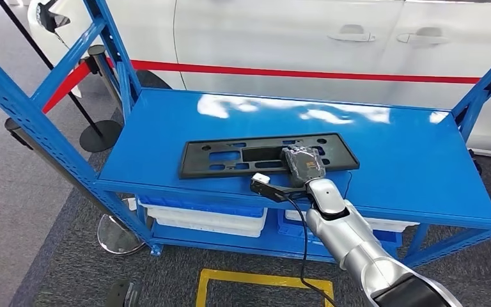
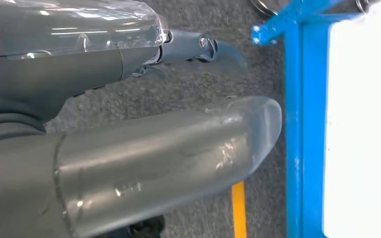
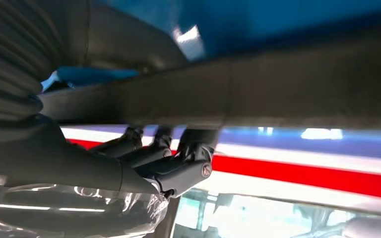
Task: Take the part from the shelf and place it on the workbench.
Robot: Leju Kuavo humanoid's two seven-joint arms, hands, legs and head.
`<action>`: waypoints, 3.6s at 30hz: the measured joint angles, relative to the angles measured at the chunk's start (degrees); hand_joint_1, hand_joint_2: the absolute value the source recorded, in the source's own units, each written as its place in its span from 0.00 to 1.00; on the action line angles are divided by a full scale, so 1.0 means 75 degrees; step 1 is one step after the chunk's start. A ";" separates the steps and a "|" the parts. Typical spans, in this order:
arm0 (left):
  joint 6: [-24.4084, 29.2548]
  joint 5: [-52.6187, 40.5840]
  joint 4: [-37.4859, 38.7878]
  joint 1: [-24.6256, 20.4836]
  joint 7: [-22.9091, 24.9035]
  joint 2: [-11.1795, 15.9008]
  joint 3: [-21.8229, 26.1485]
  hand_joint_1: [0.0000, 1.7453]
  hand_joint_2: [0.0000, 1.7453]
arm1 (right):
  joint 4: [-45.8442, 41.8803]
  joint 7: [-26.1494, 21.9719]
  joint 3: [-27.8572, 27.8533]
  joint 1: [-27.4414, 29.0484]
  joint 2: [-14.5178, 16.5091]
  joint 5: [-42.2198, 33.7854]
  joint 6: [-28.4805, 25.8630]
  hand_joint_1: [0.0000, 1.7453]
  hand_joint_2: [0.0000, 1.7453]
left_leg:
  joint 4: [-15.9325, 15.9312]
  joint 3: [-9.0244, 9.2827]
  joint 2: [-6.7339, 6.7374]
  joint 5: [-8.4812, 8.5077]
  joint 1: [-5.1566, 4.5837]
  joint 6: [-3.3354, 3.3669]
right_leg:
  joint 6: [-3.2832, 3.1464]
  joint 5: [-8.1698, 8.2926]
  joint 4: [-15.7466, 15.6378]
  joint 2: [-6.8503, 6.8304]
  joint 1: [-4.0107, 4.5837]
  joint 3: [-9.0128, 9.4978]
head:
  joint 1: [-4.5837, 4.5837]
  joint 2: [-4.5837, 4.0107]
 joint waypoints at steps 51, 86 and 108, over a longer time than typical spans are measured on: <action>0.0428 0.0638 -0.0001 0.0770 -0.0310 0.0017 0.1019 0.00 0.00 | -0.9882 -0.4935 -0.1632 0.5782 -0.0235 -1.0186 0.1882 1.00 1.00 | 0.0575 -0.0022 0.0004 -0.0787 0.0185 -0.0387 | 0.0067 0.0050 -0.0022 -0.0086 -0.0276 -0.0051 | -0.0005 0.0000; 0.0329 0.0317 -0.0145 0.0858 -0.0475 0.0094 0.1797 0.00 0.00 | -0.9959 -0.5383 -0.3313 0.8589 0.1270 -0.9469 0.2342 1.00 1.00 | 0.1943 -0.0455 0.0048 -0.1080 0.0140 -0.0505 | -0.0040 0.0042 -0.0186 -0.0092 -0.0211 0.0121 | -0.0093 0.0000; 0.0224 -0.0189 -0.0196 0.0795 -0.0364 0.0133 0.1811 0.00 0.00 | -0.9965 -0.5194 -0.3676 0.8895 0.1695 -0.9625 0.3007 1.00 1.00 | -0.0126 0.0138 0.0745 0.0124 0.0021 -0.0236 | 0.0229 -0.0655 -0.0146 -0.0579 -0.0166 0.0932 | -0.0070 0.0000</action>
